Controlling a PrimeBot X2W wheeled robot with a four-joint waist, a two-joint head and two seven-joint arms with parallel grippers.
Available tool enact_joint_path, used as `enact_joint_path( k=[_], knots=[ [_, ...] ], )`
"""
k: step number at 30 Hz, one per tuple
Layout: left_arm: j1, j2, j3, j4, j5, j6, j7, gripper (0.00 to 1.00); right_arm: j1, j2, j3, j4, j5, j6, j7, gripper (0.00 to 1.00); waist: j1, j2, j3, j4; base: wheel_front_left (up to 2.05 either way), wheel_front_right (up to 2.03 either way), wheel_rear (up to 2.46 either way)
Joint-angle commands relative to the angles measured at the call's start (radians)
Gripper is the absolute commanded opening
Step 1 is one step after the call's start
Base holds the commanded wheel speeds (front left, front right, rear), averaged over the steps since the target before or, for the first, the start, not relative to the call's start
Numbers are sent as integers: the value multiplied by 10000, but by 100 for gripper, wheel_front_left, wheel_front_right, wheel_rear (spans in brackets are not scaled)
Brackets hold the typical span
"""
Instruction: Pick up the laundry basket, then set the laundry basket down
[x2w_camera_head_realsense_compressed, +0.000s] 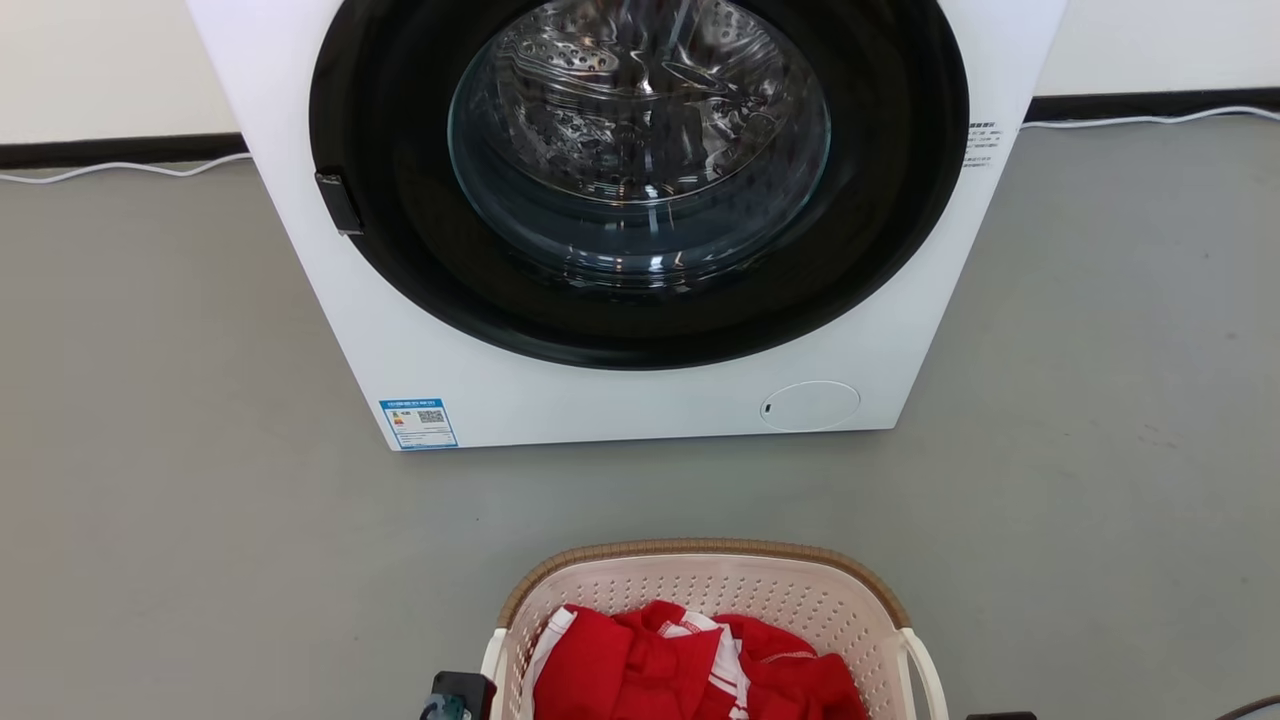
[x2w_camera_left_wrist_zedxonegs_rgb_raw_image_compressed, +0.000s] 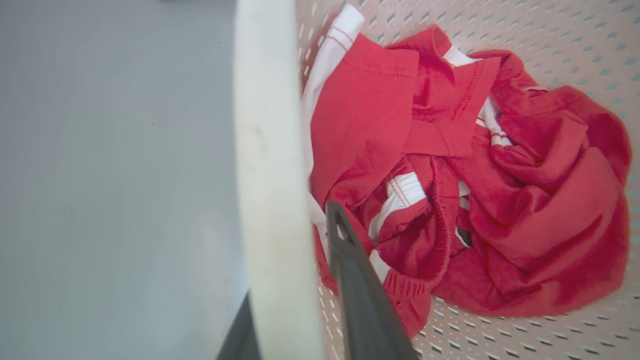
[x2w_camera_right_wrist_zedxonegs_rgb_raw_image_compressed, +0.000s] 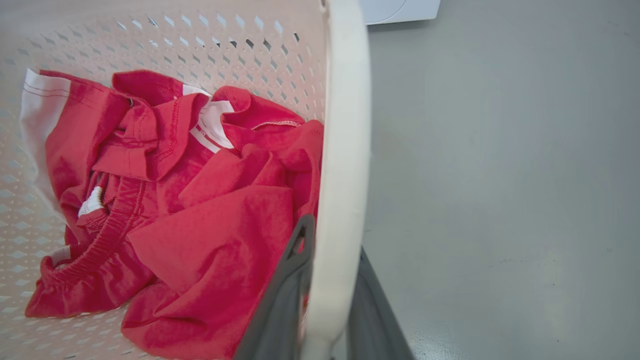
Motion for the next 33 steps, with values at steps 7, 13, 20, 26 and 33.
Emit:
enact_joint_path(
  k=[7, 13, 20, 26, 33],
  knots=[
    [-437, 584, 51, 230, -71, -136, -41, 0, -385, -582, 140, 315, 197, -71, -149, 0, 0, 0, 95, 10, 0, 0, 0],
    [-584, 584, -10, 356, -139, -152, -44, 0, -546, -582, 225, 329, 300, -71, -150, 0, 0, 0, 168, -15, 0, 0, 0],
    [-728, 584, -50, 475, -170, -181, -61, 0, -598, -582, 275, 282, 368, -71, -150, 0, 0, 0, 226, -79, 0, 0, 0],
    [-750, 584, -71, 559, -220, -201, -101, 0, -573, -582, 303, 278, 405, -71, -150, 0, 0, 0, 222, -137, 0, 0, 0],
    [-724, 584, -128, 541, -284, -199, -115, 0, -540, -582, 342, 204, 431, -71, -150, 0, 0, 0, 251, -190, 0, 0, 0]
  ],
)
